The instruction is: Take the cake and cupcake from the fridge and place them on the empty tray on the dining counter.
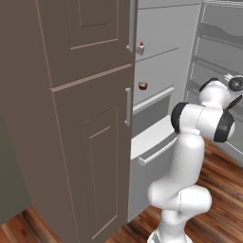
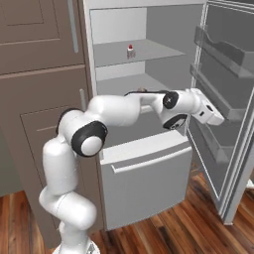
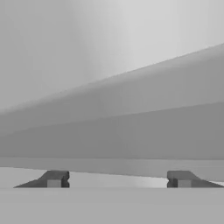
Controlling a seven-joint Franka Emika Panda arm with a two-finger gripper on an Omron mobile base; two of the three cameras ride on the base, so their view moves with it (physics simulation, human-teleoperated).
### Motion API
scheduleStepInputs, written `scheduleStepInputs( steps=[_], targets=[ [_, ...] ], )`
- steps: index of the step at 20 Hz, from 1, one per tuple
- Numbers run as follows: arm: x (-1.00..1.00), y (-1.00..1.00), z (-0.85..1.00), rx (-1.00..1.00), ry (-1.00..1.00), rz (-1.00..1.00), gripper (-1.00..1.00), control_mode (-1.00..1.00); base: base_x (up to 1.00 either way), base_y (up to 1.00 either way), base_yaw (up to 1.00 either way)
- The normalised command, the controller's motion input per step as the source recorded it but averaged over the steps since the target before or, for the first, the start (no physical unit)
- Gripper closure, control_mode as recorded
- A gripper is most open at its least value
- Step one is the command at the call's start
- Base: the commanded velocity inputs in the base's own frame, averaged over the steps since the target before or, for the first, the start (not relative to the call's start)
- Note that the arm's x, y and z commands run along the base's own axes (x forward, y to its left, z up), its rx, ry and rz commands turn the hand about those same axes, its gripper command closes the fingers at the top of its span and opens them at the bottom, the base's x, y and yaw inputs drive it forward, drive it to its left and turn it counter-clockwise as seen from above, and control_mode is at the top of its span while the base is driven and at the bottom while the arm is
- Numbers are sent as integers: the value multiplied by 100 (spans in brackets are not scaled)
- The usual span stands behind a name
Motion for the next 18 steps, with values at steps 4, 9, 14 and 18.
scheduleStepInputs(
  steps=[4, 9, 14, 18],
  targets=[
    [31, -38, -4, 0, -8, 12, -100, -100, 0, 0, 0],
    [1, -16, 0, 0, -11, 12, -100, -100, 0, 0, 0],
    [2, 0, 0, 0, -8, 8, -100, -100, 0, 0, 0],
    [39, 0, -4, 0, -3, 9, -100, -100, 0, 0, 0]
  ],
)
